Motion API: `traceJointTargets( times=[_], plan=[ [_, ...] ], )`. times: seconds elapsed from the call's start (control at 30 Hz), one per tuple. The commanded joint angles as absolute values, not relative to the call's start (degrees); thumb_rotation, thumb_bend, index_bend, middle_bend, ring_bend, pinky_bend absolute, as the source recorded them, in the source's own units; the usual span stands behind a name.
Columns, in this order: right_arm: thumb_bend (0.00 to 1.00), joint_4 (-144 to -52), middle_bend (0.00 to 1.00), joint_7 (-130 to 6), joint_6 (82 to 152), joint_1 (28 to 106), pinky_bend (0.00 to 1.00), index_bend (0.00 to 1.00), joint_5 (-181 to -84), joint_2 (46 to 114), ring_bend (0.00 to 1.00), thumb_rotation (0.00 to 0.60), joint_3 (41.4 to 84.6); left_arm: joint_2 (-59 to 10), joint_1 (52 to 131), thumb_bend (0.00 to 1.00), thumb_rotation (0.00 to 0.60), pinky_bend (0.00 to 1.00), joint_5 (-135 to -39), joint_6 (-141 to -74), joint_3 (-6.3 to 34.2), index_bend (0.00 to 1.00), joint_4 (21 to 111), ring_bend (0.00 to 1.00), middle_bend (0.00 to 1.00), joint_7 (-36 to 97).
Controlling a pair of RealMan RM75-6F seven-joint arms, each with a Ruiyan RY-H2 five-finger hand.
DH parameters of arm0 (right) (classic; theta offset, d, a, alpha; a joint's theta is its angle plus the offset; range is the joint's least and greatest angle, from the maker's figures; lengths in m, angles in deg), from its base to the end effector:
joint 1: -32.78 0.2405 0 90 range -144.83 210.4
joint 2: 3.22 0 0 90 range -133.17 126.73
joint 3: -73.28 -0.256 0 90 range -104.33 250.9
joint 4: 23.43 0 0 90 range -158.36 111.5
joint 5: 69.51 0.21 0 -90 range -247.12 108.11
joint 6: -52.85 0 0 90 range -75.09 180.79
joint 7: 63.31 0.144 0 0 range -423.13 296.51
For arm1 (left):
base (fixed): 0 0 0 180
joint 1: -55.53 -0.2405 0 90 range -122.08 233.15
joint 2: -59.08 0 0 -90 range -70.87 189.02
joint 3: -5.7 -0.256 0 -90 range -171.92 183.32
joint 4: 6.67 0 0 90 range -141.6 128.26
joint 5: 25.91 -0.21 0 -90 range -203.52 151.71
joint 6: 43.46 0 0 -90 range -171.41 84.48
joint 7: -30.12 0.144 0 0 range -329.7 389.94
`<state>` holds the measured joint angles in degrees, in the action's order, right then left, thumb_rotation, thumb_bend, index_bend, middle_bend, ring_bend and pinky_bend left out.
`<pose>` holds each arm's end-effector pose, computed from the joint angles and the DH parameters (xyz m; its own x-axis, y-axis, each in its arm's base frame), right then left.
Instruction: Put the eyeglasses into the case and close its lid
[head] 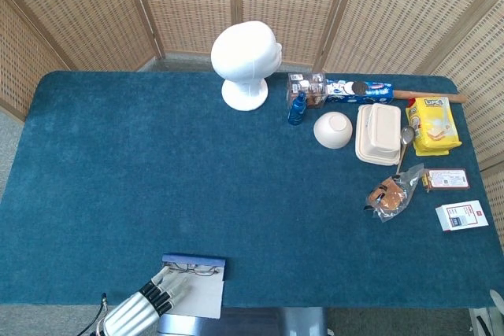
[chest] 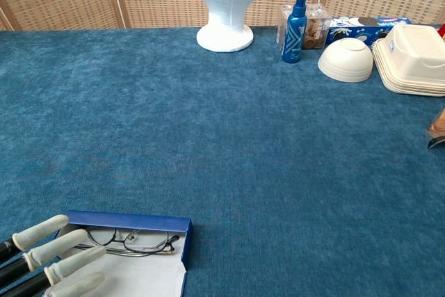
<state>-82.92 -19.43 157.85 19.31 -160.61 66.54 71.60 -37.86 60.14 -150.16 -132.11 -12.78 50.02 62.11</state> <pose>-0.3940 -0.0531 0.2216 0.1407 0.1731 0.9748 -0.9900 0.0321 0.1372 -0.2689 0.0640 -0.0436 0.7589 -0.1823 0.6252 0.3034 -0.7504 -0.5872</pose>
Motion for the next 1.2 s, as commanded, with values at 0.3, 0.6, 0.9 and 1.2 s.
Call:
traceJointTargets(
  times=[0.3,0.6,0.9,1.2],
  plan=[
    [0.24,-80.4,0.17,-16.44,158.42,18.12,0.19,0.0,-159.01,67.29,0.0,0.461,71.1,-38.25,62.0,0.26,0.471,0.0,-149.75,-129.67,-12.01,0.09,51.91,0.0,0.02,63.51],
    [0.24,-79.97,0.17,-16.57,158.34,17.91,0.19,0.0,-158.93,67.51,0.0,0.459,71.14,-38.24,62.61,0.27,0.493,0.0,-149.07,-130.75,-11.66,0.14,53.19,0.0,0.05,60.91],
    [0.24,-80.89,0.17,-17.9,157.74,18.16,0.19,0.0,-159.21,67.32,0.0,0.459,71.33,-37.52,62.94,0.29,0.494,0.0,-148.49,-132.3,-11.16,0.15,54.36,0.0,0.06,59.31],
    [0.24,-81.76,0.17,-18.82,157.41,18.12,0.19,0.0,-159.11,67.06,0.0,0.459,71.4,-37.67,63.55,0.3,0.591,0.0,-147.58,-131.98,-10.66,0.25,54.7,0.0,0.08,57.38]
  ],
)
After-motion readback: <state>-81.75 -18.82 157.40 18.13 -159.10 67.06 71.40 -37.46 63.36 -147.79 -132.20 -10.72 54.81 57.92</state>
